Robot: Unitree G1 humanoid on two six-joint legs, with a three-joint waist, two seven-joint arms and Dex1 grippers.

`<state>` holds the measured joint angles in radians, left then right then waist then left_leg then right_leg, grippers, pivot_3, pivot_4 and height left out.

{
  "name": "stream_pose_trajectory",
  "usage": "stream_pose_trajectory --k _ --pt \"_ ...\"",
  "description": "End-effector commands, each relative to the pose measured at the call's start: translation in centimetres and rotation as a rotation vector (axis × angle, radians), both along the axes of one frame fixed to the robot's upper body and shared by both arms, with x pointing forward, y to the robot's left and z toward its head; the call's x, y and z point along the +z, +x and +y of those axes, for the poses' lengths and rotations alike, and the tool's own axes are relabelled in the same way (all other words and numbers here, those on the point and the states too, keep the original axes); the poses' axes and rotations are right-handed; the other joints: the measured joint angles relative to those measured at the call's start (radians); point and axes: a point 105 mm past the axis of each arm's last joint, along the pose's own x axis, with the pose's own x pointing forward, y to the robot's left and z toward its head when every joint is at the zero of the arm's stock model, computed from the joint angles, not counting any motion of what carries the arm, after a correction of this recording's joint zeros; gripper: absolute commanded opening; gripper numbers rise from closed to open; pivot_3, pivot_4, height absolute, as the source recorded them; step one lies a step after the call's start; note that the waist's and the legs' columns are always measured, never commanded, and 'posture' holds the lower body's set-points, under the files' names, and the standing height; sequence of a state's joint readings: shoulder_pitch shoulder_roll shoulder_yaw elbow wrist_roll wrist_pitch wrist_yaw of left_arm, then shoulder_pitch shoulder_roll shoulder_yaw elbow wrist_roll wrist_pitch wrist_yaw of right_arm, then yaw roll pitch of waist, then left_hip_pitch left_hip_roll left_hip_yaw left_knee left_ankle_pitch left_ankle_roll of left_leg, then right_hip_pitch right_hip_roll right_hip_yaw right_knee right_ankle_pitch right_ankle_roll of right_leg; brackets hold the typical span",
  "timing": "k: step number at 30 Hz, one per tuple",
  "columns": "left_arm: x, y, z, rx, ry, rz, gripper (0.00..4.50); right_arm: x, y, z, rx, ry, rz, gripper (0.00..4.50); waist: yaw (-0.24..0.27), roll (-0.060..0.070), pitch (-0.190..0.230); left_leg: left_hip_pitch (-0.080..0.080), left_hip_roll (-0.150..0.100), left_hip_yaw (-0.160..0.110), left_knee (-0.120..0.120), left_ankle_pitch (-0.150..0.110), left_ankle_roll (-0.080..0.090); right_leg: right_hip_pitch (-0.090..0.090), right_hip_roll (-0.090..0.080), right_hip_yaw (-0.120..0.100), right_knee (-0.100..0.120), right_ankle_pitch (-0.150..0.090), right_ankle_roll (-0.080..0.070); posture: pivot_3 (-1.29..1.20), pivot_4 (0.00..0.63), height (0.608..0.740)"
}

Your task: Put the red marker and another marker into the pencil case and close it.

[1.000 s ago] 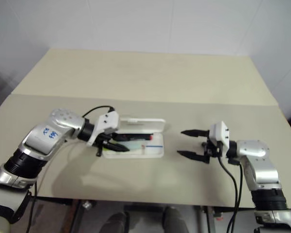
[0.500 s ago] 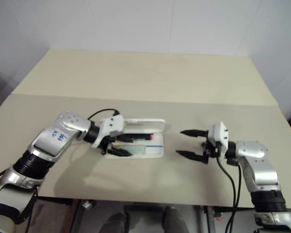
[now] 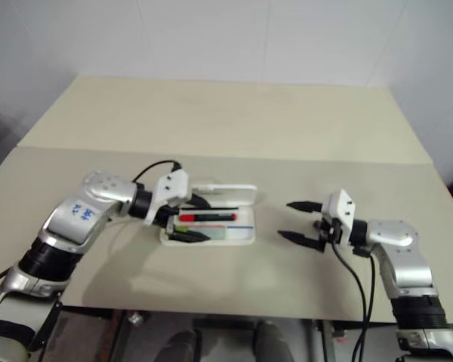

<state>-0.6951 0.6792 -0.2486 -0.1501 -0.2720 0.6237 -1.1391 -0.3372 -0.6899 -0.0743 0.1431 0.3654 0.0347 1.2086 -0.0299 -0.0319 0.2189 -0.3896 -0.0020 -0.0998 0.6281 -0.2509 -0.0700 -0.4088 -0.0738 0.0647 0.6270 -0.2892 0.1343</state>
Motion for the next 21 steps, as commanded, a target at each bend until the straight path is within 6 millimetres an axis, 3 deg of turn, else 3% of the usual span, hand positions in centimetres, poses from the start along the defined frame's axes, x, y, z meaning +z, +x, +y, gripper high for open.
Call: stream_pose_trajectory --k 1,11,21 --pt "2.4 -2.5 -0.6 -0.125 -0.15 -0.062 4.49 0.6 0.6 -1.7 -0.05 -0.071 -0.008 4.5 0.001 0.0 0.0 0.0 0.0 0.0 0.0 0.0 0.0 0.0 0.0 0.0 0.0 0.0 0.0 0.0 0.15 0.74" --pt "3.6 -4.7 0.6 -0.167 -0.282 -0.055 4.49 1.9 2.9 -4.9 -0.123 -0.214 0.056 4.5 -0.001 0.0 0.0 0.002 0.0 0.002 0.001 0.001 0.001 0.002 0.0 0.002 0.0 0.001 0.0 0.0 0.15 0.74" --pt "4.2 -5.6 2.4 -0.147 -0.328 -0.081 4.49 0.6 3.3 -6.5 -0.147 -0.334 0.168 4.5 0.0 0.0 0.0 0.001 0.0 0.002 0.0 0.001 0.001 0.001 0.0 0.002 -0.001 0.001 0.0 0.0 0.15 0.74"
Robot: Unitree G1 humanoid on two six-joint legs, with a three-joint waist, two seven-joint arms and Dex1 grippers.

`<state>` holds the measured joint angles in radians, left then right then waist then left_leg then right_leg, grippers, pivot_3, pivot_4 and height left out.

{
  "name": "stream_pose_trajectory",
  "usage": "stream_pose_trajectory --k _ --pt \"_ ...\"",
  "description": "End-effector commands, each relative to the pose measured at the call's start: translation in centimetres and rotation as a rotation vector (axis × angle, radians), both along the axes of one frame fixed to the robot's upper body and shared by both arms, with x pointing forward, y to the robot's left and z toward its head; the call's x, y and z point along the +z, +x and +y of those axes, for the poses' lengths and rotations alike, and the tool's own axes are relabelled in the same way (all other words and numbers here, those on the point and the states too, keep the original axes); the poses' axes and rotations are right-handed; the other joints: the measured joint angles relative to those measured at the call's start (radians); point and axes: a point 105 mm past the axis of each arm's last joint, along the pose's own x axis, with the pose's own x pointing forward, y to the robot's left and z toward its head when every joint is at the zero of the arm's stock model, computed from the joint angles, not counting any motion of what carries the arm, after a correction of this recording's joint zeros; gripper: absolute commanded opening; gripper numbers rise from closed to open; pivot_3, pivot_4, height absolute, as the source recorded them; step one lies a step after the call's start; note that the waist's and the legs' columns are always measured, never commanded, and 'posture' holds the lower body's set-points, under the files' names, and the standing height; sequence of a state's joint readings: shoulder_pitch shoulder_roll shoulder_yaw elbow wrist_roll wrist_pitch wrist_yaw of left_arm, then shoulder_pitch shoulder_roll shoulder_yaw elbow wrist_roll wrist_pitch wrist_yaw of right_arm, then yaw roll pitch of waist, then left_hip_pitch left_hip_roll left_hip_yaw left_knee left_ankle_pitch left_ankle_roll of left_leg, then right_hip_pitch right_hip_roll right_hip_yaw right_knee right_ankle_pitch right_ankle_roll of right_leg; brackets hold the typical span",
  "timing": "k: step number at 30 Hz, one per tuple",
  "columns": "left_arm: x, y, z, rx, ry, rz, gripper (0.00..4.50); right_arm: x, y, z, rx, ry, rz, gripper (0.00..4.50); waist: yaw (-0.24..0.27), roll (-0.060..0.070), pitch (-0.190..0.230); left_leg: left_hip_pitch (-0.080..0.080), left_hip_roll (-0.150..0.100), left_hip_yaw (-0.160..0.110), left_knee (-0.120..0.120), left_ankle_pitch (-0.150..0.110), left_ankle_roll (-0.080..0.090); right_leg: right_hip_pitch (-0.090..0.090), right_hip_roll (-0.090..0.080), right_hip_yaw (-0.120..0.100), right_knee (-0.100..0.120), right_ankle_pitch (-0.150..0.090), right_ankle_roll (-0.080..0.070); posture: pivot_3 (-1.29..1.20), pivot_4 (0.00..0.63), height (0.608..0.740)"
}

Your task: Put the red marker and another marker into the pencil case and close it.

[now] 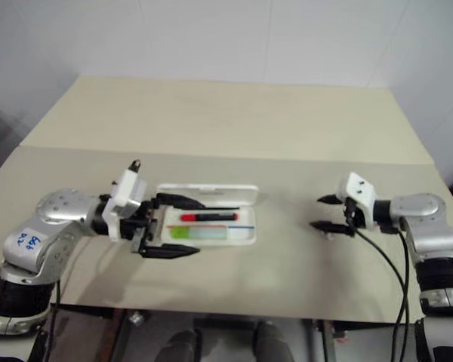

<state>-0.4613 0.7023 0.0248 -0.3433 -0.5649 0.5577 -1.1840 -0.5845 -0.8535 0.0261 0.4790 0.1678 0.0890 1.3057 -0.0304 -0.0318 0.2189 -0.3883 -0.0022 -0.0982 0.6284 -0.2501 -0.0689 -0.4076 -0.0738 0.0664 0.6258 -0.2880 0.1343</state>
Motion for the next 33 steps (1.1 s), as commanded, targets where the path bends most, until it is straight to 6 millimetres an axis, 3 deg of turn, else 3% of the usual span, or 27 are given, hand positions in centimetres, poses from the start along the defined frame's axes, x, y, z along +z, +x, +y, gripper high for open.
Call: stream_pose_trajectory --k 1,9,12,20,26,33 --pt "1.6 -1.0 0.6 -0.02 -0.043 -0.068 4.49 0.6 0.0 -1.0 -0.011 -0.054 0.006 4.5 0.0 0.0 0.0 0.0 0.0 0.0 0.0 0.0 0.0 0.0 0.0 0.0 0.0 0.0 0.0 0.0 0.15 0.74" --pt "2.2 -0.9 2.9 0.047 -0.086 -0.089 4.49 -0.4 -0.1 -1.3 -0.025 -0.082 0.045 4.5 -0.003 0.0 0.0 0.0 0.0 0.0 0.0 0.0 0.0 0.0 0.0 0.0 0.0 0.0 0.0 0.0 0.15 0.74" --pt "2.4 -0.7 3.6 0.072 -0.086 -0.108 4.5 -0.9 0.0 -1.6 -0.044 -0.102 0.059 3.83 -0.001 0.0 0.0 0.0 0.0 0.0 0.0 0.0 0.0 0.0 0.0 0.0 0.0 0.0 0.0 0.0 0.15 0.74" --pt "2.8 -1.1 5.1 0.075 -0.151 -0.15 4.5 -0.4 0.5 -0.8 -0.036 -0.085 0.03 1.15 -0.003 0.0 0.0 0.001 0.0 0.001 0.001 0.0 0.0 0.0 0.0 0.0 0.0 0.001 0.0 0.0 0.15 0.74" --pt "1.9 -1.6 6.8 0.086 -0.136 -0.137 4.5 1.5 0.9 1.8 0.037 -0.012 -0.063 1.14 -0.005 0.0 0.0 0.001 0.0 0.001 0.0 0.0 0.0 0.0 0.0 0.0 0.0 0.001 -0.001 0.0 0.15 0.74" --pt "0.4 -1.5 8.5 0.146 -0.06 -0.117 4.5 4.3 0.2 6.9 0.201 0.044 -0.188 1.14 -0.004 0.001 0.0 0.0 0.0 0.001 -0.001 0.0 0.0 -0.001 0.0 0.0 0.0 0.001 -0.001 0.0 0.15 0.74"
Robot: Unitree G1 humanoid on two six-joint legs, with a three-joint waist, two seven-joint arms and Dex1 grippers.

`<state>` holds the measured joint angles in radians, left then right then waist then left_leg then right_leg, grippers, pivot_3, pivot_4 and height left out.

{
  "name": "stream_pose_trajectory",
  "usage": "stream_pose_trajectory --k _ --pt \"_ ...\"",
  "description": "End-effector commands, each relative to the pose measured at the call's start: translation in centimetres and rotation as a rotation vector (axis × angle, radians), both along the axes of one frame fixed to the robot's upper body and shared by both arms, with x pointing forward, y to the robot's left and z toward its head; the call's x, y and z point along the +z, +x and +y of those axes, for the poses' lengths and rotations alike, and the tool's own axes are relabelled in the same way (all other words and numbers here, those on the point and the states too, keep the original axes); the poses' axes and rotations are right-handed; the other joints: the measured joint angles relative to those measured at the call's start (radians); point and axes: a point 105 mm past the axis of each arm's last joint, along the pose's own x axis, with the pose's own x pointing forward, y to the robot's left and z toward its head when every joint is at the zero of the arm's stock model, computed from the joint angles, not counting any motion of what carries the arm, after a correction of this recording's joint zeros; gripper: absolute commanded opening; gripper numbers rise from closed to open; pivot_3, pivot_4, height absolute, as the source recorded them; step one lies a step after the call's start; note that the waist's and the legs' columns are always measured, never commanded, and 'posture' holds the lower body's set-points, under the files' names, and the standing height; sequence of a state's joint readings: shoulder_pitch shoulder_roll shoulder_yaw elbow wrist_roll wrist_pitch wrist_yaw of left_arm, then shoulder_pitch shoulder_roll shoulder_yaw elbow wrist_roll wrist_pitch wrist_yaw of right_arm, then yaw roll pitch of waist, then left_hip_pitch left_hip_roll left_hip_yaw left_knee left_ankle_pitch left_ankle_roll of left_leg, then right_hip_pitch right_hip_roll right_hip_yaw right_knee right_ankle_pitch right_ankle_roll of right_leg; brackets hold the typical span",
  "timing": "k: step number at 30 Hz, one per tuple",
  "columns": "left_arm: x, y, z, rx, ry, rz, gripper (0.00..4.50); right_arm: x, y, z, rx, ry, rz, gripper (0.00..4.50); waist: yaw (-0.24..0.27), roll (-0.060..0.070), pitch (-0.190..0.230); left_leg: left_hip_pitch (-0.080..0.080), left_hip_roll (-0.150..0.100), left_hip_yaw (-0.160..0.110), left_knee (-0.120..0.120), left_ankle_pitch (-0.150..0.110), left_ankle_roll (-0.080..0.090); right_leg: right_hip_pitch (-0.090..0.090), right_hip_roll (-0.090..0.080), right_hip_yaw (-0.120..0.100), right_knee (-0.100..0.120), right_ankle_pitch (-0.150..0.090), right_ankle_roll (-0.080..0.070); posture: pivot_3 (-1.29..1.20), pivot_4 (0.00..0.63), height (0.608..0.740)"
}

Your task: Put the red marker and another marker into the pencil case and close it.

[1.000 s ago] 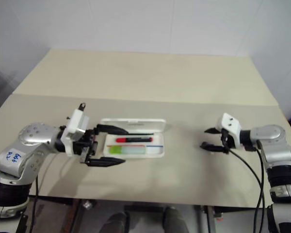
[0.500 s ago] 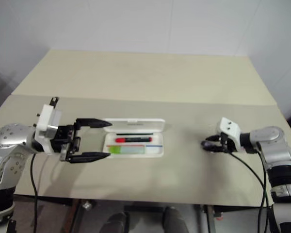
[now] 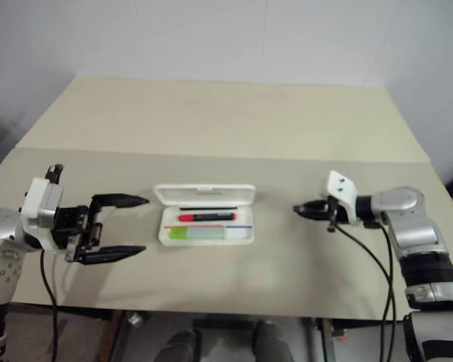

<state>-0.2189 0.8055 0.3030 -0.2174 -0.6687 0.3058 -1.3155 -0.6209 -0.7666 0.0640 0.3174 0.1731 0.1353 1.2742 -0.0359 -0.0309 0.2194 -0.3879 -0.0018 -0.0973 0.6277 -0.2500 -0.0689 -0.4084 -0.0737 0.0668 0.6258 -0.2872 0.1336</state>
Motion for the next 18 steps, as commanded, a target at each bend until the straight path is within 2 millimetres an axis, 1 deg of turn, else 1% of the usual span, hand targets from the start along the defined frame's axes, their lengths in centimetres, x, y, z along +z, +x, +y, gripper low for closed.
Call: stream_pose_trajectory --k 1,5,6,8,11,13,15,18 --pt "0.3 -0.2 1.0 0.029 0.038 -0.035 4.5 2.9 -0.5 2.6 0.096 0.004 -0.116 1.14 0.002 0.0 0.0 0.0 0.0 0.0 0.0 0.0 0.0 0.0 0.0 0.0 0.0 0.0 0.0 0.0 0.15 0.74" --pt "1.0 -0.2 1.0 0.044 0.0 -0.058 4.5 3.9 -1.1 6.0 0.181 0.017 -0.167 1.14 0.002 0.0 0.0 0.0 0.0 0.0 0.0 0.0 0.0 0.0 0.0 0.0 0.0 0.0 0.0 0.0 0.15 0.74" --pt "1.1 -0.2 1.0 0.044 0.0 -0.059 4.5 3.9 -1.3 6.6 0.193 0.016 -0.164 1.14 0.002 0.0 0.0 0.0 0.0 0.0 0.0 0.0 0.0 0.0 0.0 0.0 0.0 0.0 0.0 0.0 0.15 0.74" --pt "1.1 -0.3 1.0 0.05 0.002 -0.062 4.5 2.9 -2.1 7.9 0.249 -0.058 -0.127 1.14 0.003 0.0 0.0 0.0 0.0 0.0 0.0 0.0 0.0 0.0 0.0 0.0 0.0 0.0 0.0 0.0 0.15 0.74" --pt "1.5 -0.4 1.1 0.065 -0.011 -0.072 4.5 2.5 -2.3 9.2 0.271 -0.093 -0.125 1.14 0.005 0.0 0.0 -0.001 0.0 0.0 -0.001 0.0 0.0 -0.001 0.0 0.0 -0.001 0.0 -0.001 0.0 0.15 0.74" --pt "1.8 -0.6 1.0 0.071 -0.024 -0.081 4.5 1.9 -2.3 9.8 0.271 -0.129 -0.117 1.14 0.005 0.0 0.0 -0.001 0.0 0.0 -0.001 0.0 0.0 -0.001 0.0 0.0 -0.001 0.0 -0.001 0.0 0.15 0.74" --pt "2.0 -0.7 1.0 0.074 -0.026 -0.084 4.5 1.4 -2.8 10.3 0.298 -0.164 -0.105 1.14 0.005 0.0 0.0 -0.001 0.0 0.0 -0.001 0.0 0.0 -0.001 0.0 0.0 -0.001 0.0 -0.001 0.0 0.15 0.74" --pt "1.9 -0.9 1.2 0.083 -0.022 -0.084 4.5 1.0 -3.1 11.2 0.299 -0.16 -0.082 1.14 0.005 0.0 0.0 -0.001 0.0 0.0 -0.001 0.0 0.0 -0.001 0.0 -0.001 -0.001 0.0 -0.001 0.0 0.15 0.74"
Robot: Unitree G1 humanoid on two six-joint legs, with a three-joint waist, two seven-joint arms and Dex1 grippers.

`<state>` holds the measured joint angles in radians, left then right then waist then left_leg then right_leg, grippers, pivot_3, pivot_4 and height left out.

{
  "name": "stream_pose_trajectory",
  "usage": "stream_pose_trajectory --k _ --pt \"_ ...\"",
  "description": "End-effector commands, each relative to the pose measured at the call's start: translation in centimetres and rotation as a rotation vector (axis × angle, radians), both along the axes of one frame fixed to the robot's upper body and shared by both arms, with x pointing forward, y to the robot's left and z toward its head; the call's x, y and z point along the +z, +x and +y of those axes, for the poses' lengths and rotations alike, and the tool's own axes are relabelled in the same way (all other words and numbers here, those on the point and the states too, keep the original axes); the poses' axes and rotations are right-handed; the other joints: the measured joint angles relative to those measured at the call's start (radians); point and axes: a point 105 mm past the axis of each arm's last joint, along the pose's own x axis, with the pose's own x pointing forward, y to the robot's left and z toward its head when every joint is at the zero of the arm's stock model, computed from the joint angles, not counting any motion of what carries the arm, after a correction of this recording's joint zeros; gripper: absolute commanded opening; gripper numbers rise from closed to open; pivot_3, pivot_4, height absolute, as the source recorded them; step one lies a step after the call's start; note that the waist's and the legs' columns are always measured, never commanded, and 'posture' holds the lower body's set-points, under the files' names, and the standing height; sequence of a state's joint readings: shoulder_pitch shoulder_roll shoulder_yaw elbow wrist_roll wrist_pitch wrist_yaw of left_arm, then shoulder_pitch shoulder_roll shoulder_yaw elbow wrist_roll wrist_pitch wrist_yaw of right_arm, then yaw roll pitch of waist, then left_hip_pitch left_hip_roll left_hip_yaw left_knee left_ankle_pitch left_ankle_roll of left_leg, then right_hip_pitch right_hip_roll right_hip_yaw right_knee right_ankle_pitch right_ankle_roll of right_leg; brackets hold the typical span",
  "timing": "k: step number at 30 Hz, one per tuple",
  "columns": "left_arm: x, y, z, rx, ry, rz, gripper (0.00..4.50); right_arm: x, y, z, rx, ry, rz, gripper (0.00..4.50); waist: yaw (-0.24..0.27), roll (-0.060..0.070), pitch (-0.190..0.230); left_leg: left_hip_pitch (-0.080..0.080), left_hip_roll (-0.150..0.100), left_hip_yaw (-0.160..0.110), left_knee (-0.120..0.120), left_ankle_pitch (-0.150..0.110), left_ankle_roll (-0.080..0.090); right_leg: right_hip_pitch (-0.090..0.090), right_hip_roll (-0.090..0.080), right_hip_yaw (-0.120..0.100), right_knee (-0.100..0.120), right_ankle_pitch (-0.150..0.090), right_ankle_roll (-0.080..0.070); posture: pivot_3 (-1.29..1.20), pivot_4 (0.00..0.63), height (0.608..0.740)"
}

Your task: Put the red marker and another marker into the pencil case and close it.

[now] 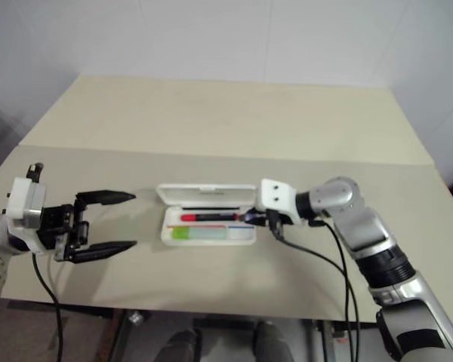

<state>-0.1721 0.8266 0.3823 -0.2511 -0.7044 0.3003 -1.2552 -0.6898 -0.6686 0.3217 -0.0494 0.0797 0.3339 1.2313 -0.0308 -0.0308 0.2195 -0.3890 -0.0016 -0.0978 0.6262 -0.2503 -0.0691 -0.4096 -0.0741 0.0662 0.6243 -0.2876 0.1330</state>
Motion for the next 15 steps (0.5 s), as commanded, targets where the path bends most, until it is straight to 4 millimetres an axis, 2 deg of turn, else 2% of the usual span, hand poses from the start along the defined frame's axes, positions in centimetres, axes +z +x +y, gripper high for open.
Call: stream_pose_trajectory --k 1,12,15 --pt "0.7 -0.7 0.1 0.001 0.007 -0.032 4.5 0.9 -0.3 1.5 0.012 0.023 -0.028 1.14 0.0 0.0 0.0 0.0 0.0 0.0 0.0 0.0 0.0 0.0 0.0 0.0 0.0 0.0 0.0 0.0 0.15 0.74" --pt "0.7 -0.8 -0.1 0.009 0.005 -0.04 4.5 0.0 -0.7 2.5 0.015 -0.005 0.015 1.14 -0.001 0.0 0.0 0.0 0.0 0.0 -0.002 0.0 0.0 0.0 0.0 0.0 -0.001 0.0 -0.001 0.0 0.15 0.74" --pt "0.7 -0.7 -0.1 0.013 0.004 -0.042 4.5 -0.1 -0.4 2.5 0.0 -0.015 0.018 2.09 0.0 0.0 0.0 0.0 0.0 0.0 -0.002 0.0 0.0 -0.001 0.0 0.0 -0.001 0.0 -0.001 0.0 0.15 0.74"
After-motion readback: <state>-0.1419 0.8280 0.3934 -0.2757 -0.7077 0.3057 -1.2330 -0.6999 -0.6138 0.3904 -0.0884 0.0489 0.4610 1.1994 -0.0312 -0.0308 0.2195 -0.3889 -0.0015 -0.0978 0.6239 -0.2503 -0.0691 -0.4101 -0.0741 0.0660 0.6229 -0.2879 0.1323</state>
